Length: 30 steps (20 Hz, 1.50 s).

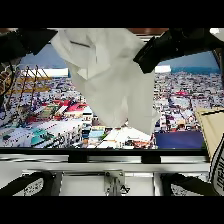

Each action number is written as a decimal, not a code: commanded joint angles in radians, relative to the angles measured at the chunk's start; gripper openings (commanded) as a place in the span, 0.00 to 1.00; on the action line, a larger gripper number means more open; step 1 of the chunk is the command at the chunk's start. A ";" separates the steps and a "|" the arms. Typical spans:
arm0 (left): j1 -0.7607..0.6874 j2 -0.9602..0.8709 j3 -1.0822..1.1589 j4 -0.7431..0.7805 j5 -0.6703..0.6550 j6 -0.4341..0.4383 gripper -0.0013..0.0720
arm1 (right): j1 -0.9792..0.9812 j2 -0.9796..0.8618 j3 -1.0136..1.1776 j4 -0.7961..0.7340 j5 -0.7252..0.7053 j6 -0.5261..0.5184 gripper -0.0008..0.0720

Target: Fold the shirts.

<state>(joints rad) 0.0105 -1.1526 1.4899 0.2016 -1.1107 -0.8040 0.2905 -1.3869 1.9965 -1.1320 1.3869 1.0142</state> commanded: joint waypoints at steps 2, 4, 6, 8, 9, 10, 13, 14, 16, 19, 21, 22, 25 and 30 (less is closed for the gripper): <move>-0.005 0.008 0.019 0.225 -0.051 -0.134 0.07 | -0.001 0.023 0.001 0.010 -0.075 0.097 0.10; -0.005 0.000 0.020 0.226 -0.049 -0.133 0.26 | -0.001 0.038 0.001 0.034 -0.069 0.112 0.10; -0.003 -0.007 0.020 0.226 -0.033 -0.134 0.69 | -0.001 0.055 0.001 0.034 -0.054 0.121 0.10; -0.002 -0.006 0.021 0.226 -0.015 -0.133 0.76 | -0.001 0.071 0.001 0.031 -0.044 0.134 0.10; 0.000 -0.005 0.023 0.226 -0.017 -0.134 0.76 | -0.001 0.079 0.001 0.032 -0.045 0.137 0.10; 0.001 -0.004 0.023 0.225 -0.017 -0.134 0.76 | -0.001 0.087 0.001 0.031 -0.046 0.149 0.10; 0.010 0.013 0.029 0.225 -0.025 -0.156 0.76 | -0.001 0.113 0.001 -0.052 -0.087 0.295 0.10; 0.015 0.026 0.030 0.225 -0.025 -0.155 0.76 | -0.001 0.124 0.001 -0.091 -0.114 0.313 0.10; 0.021 0.051 0.030 0.226 -0.025 -0.155 0.76 | -0.001 0.151 0.001 -0.191 -0.194 0.359 0.10; 0.022 0.081 0.030 0.226 -0.027 -0.155 0.75 | -0.001 0.190 0.001 -0.328 -0.295 0.397 0.10; 0.022 0.086 0.030 0.226 -0.028 -0.155 0.75 | -0.001 0.214 0.001 -0.420 -0.327 0.410 0.10; 0.022 0.086 0.030 0.226 -0.029 -0.155 0.75 | -0.001 0.227 0.001 -0.485 -0.340 0.432 0.10; 0.022 0.086 0.030 0.226 -0.044 -0.155 0.75 | -0.001 0.265 0.001 -0.772 -0.359 0.534 0.10; 0.022 0.085 0.029 0.285 -0.064 -0.166 0.75 | -0.001 0.320 0.001 -1.147 -0.328 0.654 0.10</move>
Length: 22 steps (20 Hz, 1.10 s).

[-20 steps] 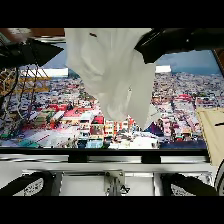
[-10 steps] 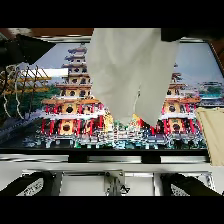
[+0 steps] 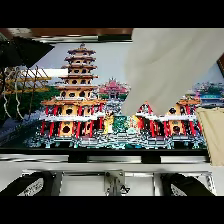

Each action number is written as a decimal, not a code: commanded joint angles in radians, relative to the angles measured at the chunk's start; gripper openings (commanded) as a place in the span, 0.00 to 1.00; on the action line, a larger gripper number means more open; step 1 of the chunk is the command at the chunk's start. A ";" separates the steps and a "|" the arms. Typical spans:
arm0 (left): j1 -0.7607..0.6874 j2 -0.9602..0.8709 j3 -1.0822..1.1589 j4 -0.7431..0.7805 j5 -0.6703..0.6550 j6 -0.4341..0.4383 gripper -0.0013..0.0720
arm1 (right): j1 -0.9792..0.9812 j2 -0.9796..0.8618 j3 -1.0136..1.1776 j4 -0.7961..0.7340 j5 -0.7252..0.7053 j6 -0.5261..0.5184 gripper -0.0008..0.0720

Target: Fold the shirts.

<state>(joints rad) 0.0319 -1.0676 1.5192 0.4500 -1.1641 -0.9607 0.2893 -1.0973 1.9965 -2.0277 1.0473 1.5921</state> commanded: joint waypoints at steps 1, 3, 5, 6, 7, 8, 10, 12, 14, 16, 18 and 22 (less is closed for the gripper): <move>0.001 -0.001 0.000 0.059 -0.011 -0.025 0.75 | 0.000 0.038 0.001 -0.283 0.023 0.076 0.10; 0.001 -0.001 0.000 0.124 -0.010 -0.059 0.74 | 0.000 0.051 0.001 -0.327 0.047 0.076 0.10; 0.001 -0.001 0.000 0.199 -0.009 -0.108 0.74 | 0.000 0.056 0.001 -0.370 0.073 0.075 0.10; 0.001 -0.001 0.000 0.242 -0.010 -0.144 0.74 | -0.002 0.056 0.001 -0.384 0.087 0.076 0.10; 0.001 -0.001 0.000 0.292 -0.013 -0.179 0.74 | -0.021 0.056 0.001 -0.383 0.100 0.076 0.10; 0.001 -0.001 0.000 0.335 -0.021 -0.202 0.74 | -0.050 0.056 0.001 -0.379 0.121 0.085 0.10; 0.001 -0.001 0.000 0.413 -0.031 -0.243 0.74 | -0.131 0.056 0.001 -0.379 0.149 0.099 0.10; 0.001 -0.001 0.000 0.449 -0.042 -0.249 0.74 | -0.210 0.056 0.001 -0.378 0.149 0.098 0.10; 0.001 -0.001 0.000 0.460 -0.045 -0.249 0.74 | -0.270 0.056 0.001 -0.378 0.138 0.098 0.10; 0.001 -0.003 0.000 0.460 -0.045 -0.249 0.74 | -0.311 0.056 0.001 -0.379 0.119 0.098 0.10; 0.001 -0.006 0.000 0.460 -0.045 -0.249 0.74 | -0.346 0.056 0.001 -0.380 0.099 0.098 0.10; 0.001 -0.014 -0.006 0.460 -0.042 -0.249 0.74 | -0.448 0.058 0.001 -0.385 0.061 0.134 0.10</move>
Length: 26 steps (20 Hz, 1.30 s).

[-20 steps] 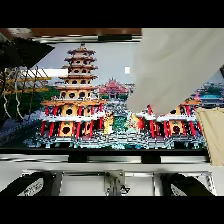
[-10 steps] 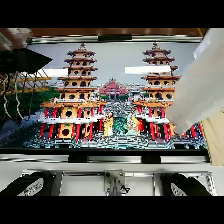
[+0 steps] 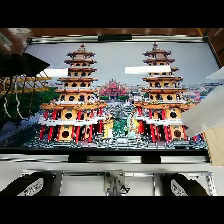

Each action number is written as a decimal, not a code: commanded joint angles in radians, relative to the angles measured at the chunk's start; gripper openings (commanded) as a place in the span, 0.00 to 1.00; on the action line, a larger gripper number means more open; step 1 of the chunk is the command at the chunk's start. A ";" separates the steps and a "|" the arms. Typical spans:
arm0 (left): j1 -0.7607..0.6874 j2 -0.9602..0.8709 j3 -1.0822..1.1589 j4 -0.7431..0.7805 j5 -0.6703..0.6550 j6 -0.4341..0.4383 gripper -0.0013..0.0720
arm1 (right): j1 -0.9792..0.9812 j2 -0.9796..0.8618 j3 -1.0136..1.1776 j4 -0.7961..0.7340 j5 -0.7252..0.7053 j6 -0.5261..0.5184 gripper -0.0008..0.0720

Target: Fold the shirts.

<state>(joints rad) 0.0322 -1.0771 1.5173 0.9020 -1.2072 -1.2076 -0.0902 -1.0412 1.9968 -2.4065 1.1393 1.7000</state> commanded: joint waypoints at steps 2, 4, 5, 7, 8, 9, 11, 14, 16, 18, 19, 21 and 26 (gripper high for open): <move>0.000 -0.005 -0.013 0.013 0.002 -0.002 0.74 | -0.124 0.004 0.001 -0.008 -0.050 0.051 0.10; 0.000 -0.006 -0.025 0.019 0.003 -0.002 0.74 | -0.176 0.004 0.001 -0.008 -0.055 0.063 0.10; 0.000 -0.008 -0.028 0.019 0.002 -0.003 0.74 | -0.202 0.004 0.001 -0.008 -0.055 0.072 0.10; 0.000 -0.012 -0.027 0.019 0.002 -0.003 0.74 | -0.247 0.005 0.001 -0.008 -0.069 0.082 0.10; 0.000 -0.014 -0.027 0.019 0.002 -0.003 0.74 | -0.272 0.004 0.001 -0.010 -0.070 0.094 0.10; 0.000 -0.016 -0.027 0.019 0.002 -0.003 0.74 | -0.307 0.004 0.001 -0.011 -0.071 0.117 0.10; 0.000 -0.017 -0.027 0.019 0.002 -0.003 0.74 | -0.385 0.006 0.001 -0.011 -0.079 0.154 0.10; 0.000 -0.017 -0.027 0.019 0.002 -0.003 0.74 | -0.471 0.017 0.001 -0.009 -0.130 0.153 0.10; 0.000 -0.017 -0.027 0.019 0.002 -0.003 0.74 | -0.499 0.024 0.001 0.010 -0.163 0.150 0.10; 0.000 -0.021 -0.027 0.019 0.004 -0.003 0.74 | -0.505 0.023 0.000 0.104 -0.217 0.081 0.10; 0.000 -0.024 -0.027 0.019 0.006 -0.003 0.74 | -0.504 0.020 0.000 0.172 -0.256 0.016 0.10; 0.000 -0.027 -0.027 0.019 0.009 -0.003 0.74 | -0.504 0.019 0.001 0.215 -0.302 -0.042 0.10; 0.000 -0.027 -0.027 0.019 0.009 -0.011 0.74 | -0.504 0.019 0.001 0.133 -0.385 -0.041 0.10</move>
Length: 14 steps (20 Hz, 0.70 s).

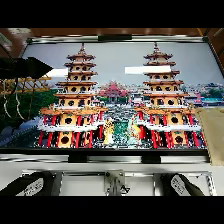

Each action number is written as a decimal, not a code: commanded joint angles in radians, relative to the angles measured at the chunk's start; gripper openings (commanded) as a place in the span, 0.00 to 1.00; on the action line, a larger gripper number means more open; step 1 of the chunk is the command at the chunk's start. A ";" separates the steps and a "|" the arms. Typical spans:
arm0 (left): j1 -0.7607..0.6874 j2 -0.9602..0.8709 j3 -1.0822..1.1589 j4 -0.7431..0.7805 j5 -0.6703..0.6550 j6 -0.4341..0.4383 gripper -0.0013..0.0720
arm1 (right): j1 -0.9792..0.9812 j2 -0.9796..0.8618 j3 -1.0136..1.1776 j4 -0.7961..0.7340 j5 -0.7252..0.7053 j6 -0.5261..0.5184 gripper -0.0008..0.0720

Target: Fold the shirts.

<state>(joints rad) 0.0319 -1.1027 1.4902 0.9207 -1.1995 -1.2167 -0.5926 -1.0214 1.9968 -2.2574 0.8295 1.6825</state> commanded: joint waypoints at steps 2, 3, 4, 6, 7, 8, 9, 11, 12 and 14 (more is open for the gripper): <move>0.001 -0.001 0.000 0.000 -0.002 -0.001 0.74 | -0.018 -0.004 0.001 -0.037 -0.084 -0.016 0.10; 0.001 -0.001 0.000 0.000 -0.006 -0.001 0.74 | -0.039 -0.006 0.001 -0.038 -0.077 -0.010 0.10; 0.001 -0.001 0.000 0.000 -0.007 -0.001 0.74 | -0.063 -0.006 0.001 -0.038 -0.073 -0.006 0.10; 0.001 -0.001 0.000 0.000 -0.007 -0.001 0.75 | -0.130 -0.006 0.001 -0.036 -0.072 0.014 0.10; 0.001 -0.001 0.000 0.000 -0.007 -0.002 0.75 | -0.165 -0.006 0.001 -0.036 -0.067 0.035 0.10; 0.001 -0.001 0.000 0.000 -0.007 -0.002 0.74 | -0.203 -0.006 0.001 -0.032 -0.066 0.053 0.10; 0.001 -0.001 0.000 0.000 -0.007 -0.004 0.74 | -0.238 -0.006 0.001 -0.023 -0.068 0.065 0.10; 0.001 -0.002 0.000 0.000 -0.007 -0.005 0.74 | -0.288 -0.005 0.001 -0.019 -0.071 0.093 0.10; 0.001 -0.002 0.000 0.000 -0.007 -0.005 0.75 | -0.314 -0.005 0.001 -0.018 -0.076 0.109 0.10; -0.001 -0.002 0.000 0.000 -0.011 -0.010 0.74 | -0.357 -0.008 0.000 -0.018 -0.074 0.124 0.10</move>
<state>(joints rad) 0.0319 -1.1034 1.4902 0.9207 -1.2072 -1.2209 -0.8814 -1.0275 1.9968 -2.2803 0.7574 1.7702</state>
